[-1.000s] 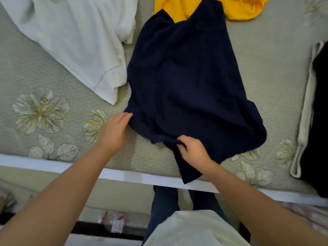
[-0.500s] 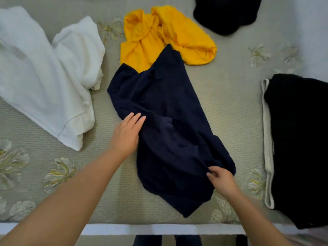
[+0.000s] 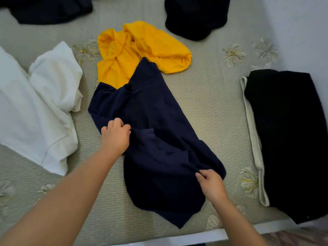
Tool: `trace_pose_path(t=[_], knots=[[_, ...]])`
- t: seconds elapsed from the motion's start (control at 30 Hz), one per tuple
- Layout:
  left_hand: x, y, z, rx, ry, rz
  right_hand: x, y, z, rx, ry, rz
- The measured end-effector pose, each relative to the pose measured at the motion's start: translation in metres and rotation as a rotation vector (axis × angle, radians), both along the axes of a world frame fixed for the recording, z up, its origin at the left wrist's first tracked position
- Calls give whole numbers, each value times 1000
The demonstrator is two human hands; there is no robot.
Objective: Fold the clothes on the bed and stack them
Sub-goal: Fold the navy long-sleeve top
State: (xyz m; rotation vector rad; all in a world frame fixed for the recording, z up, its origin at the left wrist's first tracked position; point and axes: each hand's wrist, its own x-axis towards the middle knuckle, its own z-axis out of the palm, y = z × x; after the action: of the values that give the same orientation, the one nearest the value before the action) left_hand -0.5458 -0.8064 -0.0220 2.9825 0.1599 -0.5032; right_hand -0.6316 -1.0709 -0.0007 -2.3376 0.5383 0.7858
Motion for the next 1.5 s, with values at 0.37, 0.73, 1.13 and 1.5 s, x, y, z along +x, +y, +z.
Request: trace_pose_path(t=[0.37, 0.73, 1.13, 1.5], knots=[[17, -10, 172, -527, -552, -16, 86, -30, 147, -223, -655, 35], [1, -54, 384, -594, -1040, 202, 81, -55, 354, 27, -1257, -57], [-125, -48, 482, -148, -1337, 3, 3, -66, 468, 78, -1416, 13], [-207, -5, 490, 309, -1476, -228, -37, -57, 457, -245, -1980, 287]])
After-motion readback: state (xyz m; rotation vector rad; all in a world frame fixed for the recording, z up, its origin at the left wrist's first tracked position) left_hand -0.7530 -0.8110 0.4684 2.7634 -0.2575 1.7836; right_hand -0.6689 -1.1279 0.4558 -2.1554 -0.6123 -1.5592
